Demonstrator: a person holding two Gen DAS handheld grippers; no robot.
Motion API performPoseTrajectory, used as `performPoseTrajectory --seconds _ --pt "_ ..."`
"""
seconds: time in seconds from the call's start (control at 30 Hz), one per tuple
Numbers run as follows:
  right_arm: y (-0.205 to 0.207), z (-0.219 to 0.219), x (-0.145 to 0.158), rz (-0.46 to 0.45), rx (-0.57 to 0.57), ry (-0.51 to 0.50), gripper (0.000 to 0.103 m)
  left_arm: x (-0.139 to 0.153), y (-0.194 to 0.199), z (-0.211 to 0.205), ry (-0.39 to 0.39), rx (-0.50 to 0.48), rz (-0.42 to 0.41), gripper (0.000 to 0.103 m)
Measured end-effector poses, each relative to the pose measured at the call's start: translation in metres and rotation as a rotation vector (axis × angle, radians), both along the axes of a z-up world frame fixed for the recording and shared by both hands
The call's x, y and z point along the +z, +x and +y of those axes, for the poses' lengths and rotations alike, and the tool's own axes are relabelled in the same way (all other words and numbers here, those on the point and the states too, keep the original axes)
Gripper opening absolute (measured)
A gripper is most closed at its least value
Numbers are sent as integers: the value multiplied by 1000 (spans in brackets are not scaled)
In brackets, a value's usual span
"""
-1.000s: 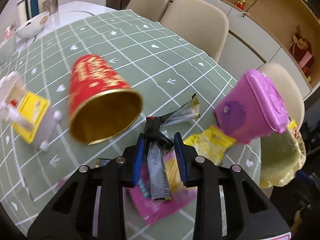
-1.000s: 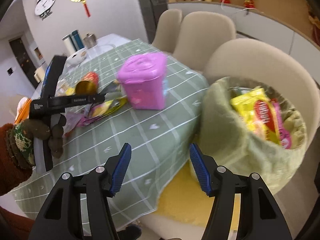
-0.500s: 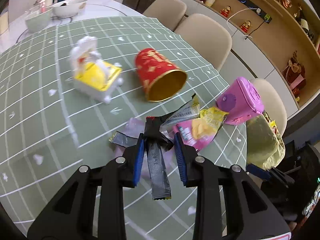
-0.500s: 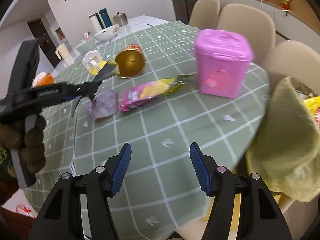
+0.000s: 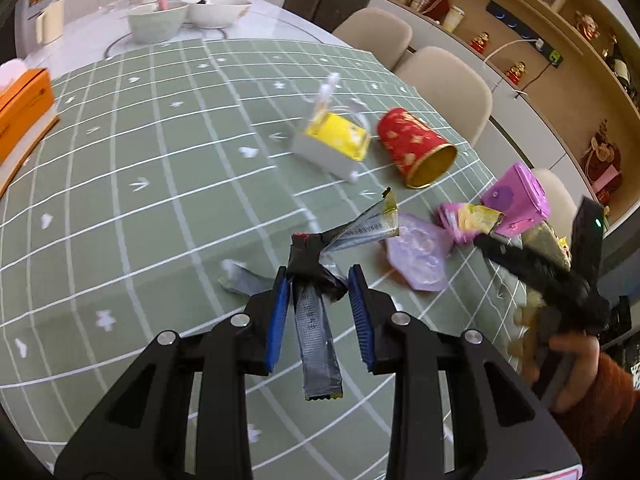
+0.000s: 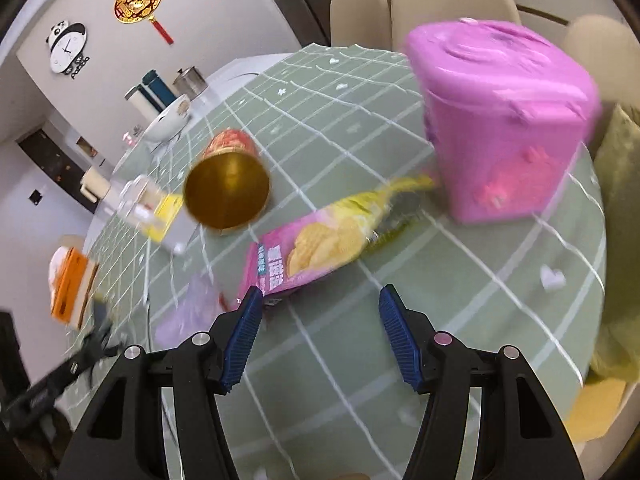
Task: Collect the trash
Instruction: 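Grasp the clear purple plastic bag with the right tool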
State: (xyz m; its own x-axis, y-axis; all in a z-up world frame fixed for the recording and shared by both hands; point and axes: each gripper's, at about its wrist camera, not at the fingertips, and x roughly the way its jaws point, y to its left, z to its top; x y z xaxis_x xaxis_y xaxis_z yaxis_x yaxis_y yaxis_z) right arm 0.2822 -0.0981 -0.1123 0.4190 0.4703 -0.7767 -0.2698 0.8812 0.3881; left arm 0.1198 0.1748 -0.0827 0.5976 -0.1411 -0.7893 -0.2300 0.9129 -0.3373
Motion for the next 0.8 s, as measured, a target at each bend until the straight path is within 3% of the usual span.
performPoseTrajectory --seconds 0.17,0.33,0.5,0.6,0.8 --pt "29 18 0 1 -31 1 58 -1 -12 19 -12 26 2 29" --pt "31 23 -1 3 -81 -5 59 -5 -20 33 -26 51 7 30" --pt "14 37 3 6 6 -89 59 -8 -19 40 -24 64 7 30" --pt "4 53 2 -3 98 -76 59 -10 -17 44 -37 70 6 30" --pt "-18 90 2 -79 268 -122 59 -9 -18 49 -45 78 7 30"
